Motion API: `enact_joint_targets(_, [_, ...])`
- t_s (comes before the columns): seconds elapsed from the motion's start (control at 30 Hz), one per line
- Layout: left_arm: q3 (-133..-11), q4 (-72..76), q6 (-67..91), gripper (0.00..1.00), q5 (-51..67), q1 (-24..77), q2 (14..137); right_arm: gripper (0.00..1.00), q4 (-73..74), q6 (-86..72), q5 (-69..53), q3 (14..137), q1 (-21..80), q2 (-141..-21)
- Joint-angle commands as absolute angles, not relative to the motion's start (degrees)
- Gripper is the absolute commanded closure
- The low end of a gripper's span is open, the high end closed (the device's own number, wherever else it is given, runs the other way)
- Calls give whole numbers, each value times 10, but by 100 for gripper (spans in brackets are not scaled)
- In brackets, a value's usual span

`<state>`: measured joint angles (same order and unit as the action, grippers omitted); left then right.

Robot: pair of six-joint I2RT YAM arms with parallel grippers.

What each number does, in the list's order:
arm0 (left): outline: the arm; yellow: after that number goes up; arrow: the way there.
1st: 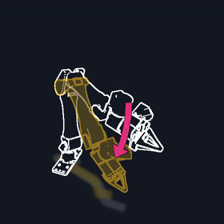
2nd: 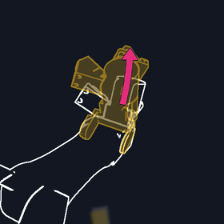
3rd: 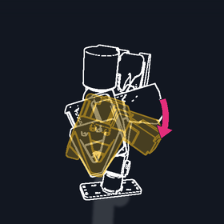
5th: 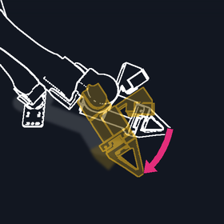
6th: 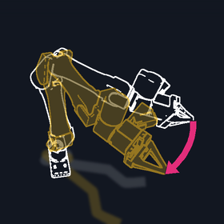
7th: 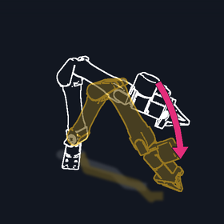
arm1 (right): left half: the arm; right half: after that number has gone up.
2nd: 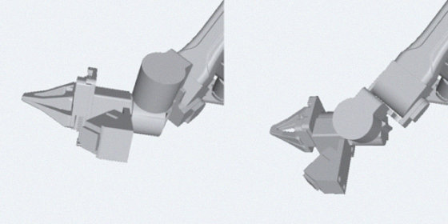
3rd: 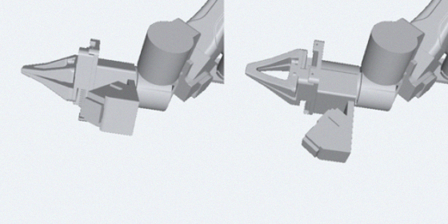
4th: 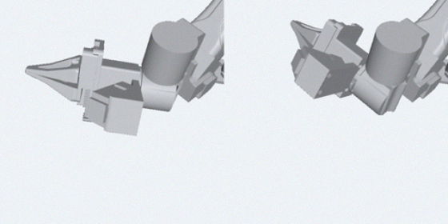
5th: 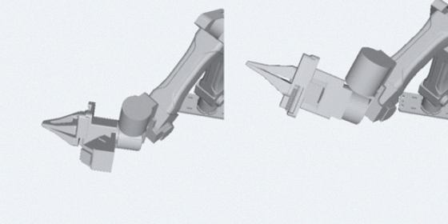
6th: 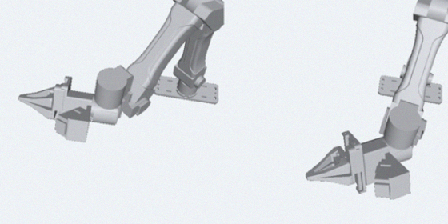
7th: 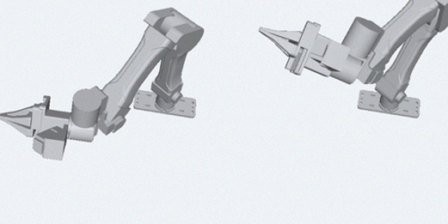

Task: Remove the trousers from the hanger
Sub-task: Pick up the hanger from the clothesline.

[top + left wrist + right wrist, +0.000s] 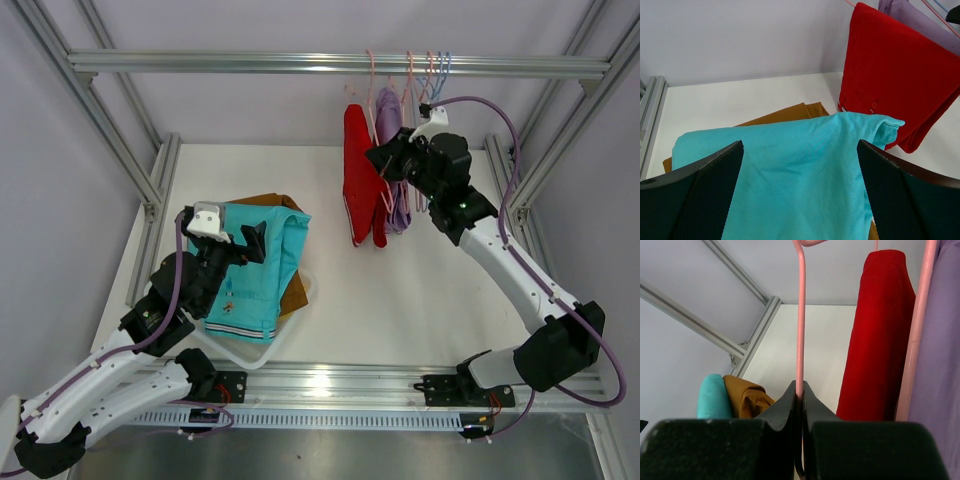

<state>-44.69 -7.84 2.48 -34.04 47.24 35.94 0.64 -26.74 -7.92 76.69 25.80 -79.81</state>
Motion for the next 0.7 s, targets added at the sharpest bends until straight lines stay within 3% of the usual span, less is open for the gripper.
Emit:
enact_joint_targets(0.0, [-448, -69, 14, 1, -331, 475, 359, 100, -57, -260, -59, 826, 255, -776])
enact_joint_targets(0.67, [-449, -68, 11, 1, -336, 475, 360, 100, -73, -291, -47, 896, 247, -787])
